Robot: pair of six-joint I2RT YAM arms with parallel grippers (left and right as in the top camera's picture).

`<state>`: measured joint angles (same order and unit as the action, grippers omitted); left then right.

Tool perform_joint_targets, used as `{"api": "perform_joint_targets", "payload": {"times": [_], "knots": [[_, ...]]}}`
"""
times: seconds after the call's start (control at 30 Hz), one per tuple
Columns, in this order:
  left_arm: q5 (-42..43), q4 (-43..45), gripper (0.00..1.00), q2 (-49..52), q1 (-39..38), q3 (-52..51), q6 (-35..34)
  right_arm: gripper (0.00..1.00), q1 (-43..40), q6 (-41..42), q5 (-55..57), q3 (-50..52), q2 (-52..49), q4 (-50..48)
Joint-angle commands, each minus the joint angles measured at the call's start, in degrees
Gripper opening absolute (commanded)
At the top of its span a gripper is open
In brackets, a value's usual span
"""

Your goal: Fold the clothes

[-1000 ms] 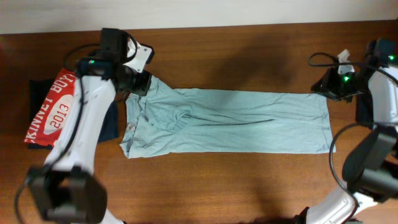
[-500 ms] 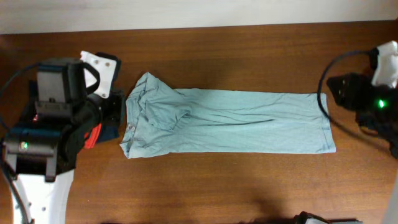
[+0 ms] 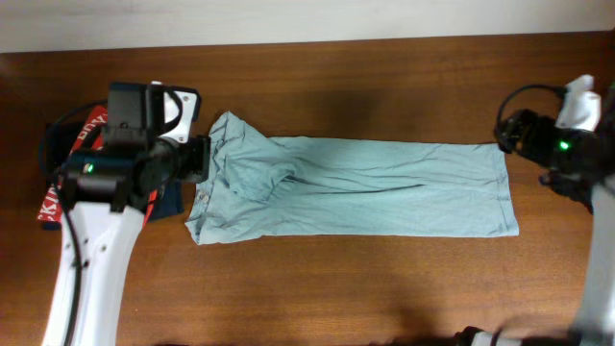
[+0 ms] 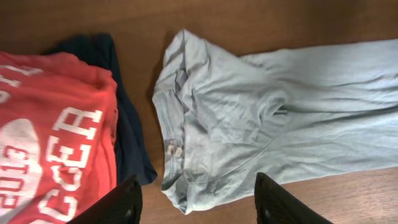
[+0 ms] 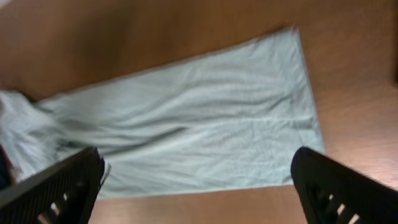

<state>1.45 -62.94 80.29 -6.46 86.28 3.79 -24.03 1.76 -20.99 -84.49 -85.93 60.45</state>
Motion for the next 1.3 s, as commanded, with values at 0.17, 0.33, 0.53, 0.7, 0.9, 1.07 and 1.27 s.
{"api": "perform_joint_targets", "payload": {"times": [0.17,0.33,0.53,0.7,0.9,1.07,1.27], "knots": [[-0.2,-0.8,0.62,2.1,0.1,-0.3,-0.1,0.88,-2.3,-3.3,-8.0,0.6,-19.2,-5.4],[-0.2,-0.5,0.69,2.1,0.1,-0.3,-0.1,0.94,-6.3,-6.1,-10.2,0.5,-23.4,-8.4],[-0.2,-0.3,0.73,2.1,0.1,-0.3,-0.1,0.98,-12.5,-7.6,-13.5,-0.3,-24.5,-10.0],[-0.2,-0.1,0.73,2.1,0.1,-0.3,-0.1,0.99,-14.0,-11.3,-15.0,-0.5,-25.3,-9.4],[-0.2,-0.2,0.73,2.1,0.1,-0.3,-0.1,0.99,-12.7,-13.4,-13.5,-0.5,-28.2,-9.2],[-0.2,-0.2,0.73,2.1,0.1,-0.3,-0.1,0.99,-12.9,-15.5,-12.9,-0.5,-31.6,-8.8],[-0.2,-0.3,0.73,2.2,0.1,-0.3,-0.1,0.99,-12.9,-14.8,-12.9,-0.5,-35.5,-8.8]]}}
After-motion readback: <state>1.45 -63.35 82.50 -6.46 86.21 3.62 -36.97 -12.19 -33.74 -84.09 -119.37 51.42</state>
